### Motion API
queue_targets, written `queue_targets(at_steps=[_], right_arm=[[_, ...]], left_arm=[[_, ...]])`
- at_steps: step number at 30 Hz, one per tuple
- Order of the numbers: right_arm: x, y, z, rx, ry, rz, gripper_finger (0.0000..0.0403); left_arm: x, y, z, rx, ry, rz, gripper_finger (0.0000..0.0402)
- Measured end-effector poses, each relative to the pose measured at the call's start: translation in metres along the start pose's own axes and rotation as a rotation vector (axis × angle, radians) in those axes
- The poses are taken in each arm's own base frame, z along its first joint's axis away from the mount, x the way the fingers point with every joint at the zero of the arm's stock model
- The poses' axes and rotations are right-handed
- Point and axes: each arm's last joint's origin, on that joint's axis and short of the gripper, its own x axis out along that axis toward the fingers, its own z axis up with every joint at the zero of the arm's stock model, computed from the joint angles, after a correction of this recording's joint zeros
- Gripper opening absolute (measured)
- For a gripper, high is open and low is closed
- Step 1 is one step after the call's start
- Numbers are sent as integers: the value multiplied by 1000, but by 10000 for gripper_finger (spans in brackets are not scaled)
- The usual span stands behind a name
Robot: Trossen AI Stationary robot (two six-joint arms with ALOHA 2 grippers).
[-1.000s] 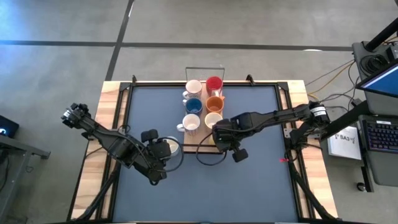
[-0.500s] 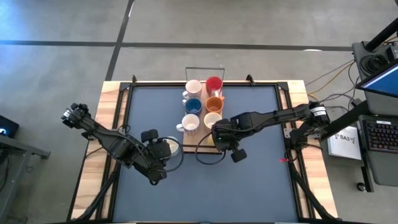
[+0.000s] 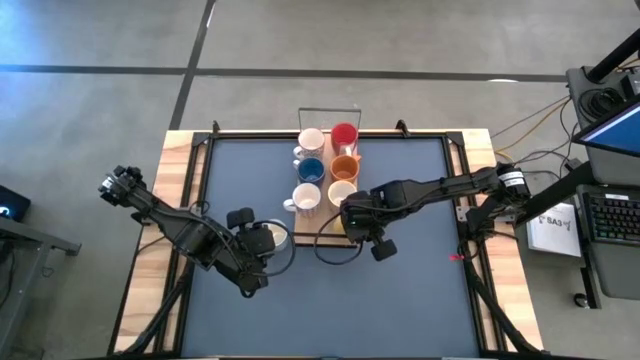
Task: Place coffee mugs
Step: Put the yellow mug on the shelf
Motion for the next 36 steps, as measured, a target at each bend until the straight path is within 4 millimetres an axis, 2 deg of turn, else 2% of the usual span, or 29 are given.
queue_targets(at_steps=[17,29,36], right_arm=[[11,-1,1,-8,22,4,11],[10,-2,2,22,14,-6,66],[8,-2,2,21,9,-7,67]], left_arm=[[0,0,0,0,0,0,126],[0,0,0,0,0,1,126],[0,0,0,3,-1,1,126]])
